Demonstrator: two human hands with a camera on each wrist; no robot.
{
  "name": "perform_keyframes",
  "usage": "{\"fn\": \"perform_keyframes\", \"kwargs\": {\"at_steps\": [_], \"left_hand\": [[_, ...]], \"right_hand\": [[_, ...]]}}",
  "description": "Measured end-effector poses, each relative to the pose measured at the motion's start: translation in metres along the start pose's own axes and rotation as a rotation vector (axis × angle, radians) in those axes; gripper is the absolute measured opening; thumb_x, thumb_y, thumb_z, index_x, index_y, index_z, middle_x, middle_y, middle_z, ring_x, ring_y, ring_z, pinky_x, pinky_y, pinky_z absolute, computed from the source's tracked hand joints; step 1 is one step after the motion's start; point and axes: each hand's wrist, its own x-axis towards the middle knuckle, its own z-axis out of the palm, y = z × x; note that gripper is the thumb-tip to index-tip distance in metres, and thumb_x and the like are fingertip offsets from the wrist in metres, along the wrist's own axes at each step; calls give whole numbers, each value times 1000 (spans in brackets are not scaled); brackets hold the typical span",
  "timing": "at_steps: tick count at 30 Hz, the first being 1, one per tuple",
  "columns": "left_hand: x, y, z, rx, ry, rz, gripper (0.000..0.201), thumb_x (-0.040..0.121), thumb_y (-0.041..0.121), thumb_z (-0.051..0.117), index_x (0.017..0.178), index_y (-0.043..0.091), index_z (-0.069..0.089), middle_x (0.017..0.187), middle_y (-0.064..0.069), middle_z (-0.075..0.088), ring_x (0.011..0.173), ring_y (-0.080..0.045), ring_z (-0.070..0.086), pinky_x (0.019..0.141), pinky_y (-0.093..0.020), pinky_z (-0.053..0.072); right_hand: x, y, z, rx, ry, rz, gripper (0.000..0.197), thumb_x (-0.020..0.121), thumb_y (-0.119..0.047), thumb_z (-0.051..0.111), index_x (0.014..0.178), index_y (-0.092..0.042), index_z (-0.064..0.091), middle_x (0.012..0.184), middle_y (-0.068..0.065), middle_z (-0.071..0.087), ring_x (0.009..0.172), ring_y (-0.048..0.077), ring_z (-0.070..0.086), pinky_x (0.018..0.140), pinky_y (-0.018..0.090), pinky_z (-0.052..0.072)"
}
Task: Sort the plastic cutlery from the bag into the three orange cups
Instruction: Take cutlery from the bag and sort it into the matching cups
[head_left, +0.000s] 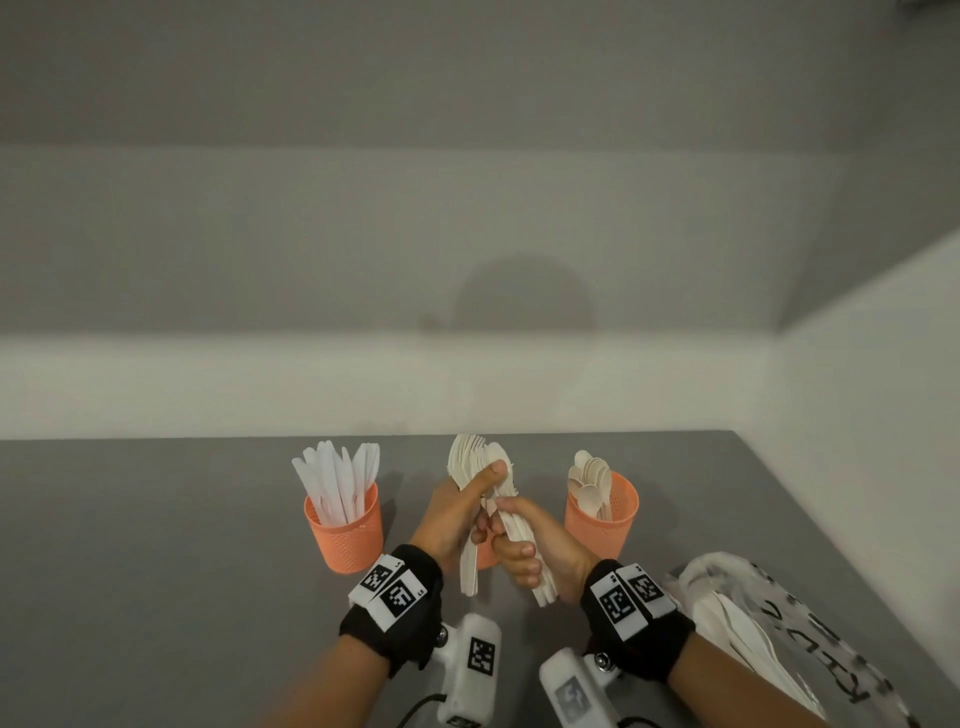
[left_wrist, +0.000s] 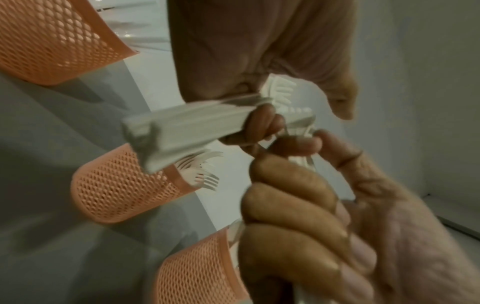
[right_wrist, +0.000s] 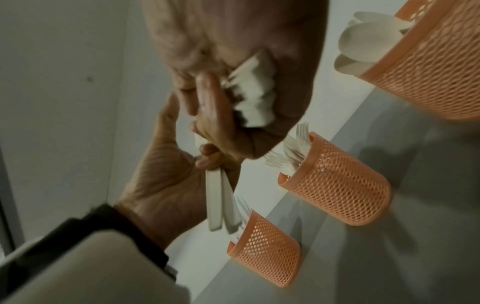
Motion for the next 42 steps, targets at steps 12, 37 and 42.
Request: {"fn": "perform_keyframes", "kwargs": {"at_steps": [12, 37, 42], "left_hand": [[1, -14, 21, -4, 292, 47, 31, 86, 22, 64, 97, -7, 60, 57, -6, 53, 40, -10, 47, 38, -15, 37], [16, -10, 11, -291, 11, -211, 32, 84, 41, 59, 78, 10, 59, 47, 1, 45, 34, -9, 37, 44, -21, 34], [17, -21, 21, -224, 35, -131, 41, 81, 51, 58, 76, 11, 58, 47, 0, 46, 40, -14, 40, 50, -27, 37]], "right_hand": [[10, 8, 5, -259, 356, -275, 36, 100, -38, 33, 99, -7, 53, 49, -1, 43, 29, 3, 31, 31, 15, 22], [-14, -13, -4, -69, 160, -141, 71, 101, -40, 21, 42, -26, 59, 32, -9, 32, 25, 3, 21, 29, 13, 17], [-15, -13, -13, -117, 179, -151, 41, 101, -38, 23, 79, -13, 47, 37, -8, 42, 25, 2, 23, 30, 11, 18]]}}
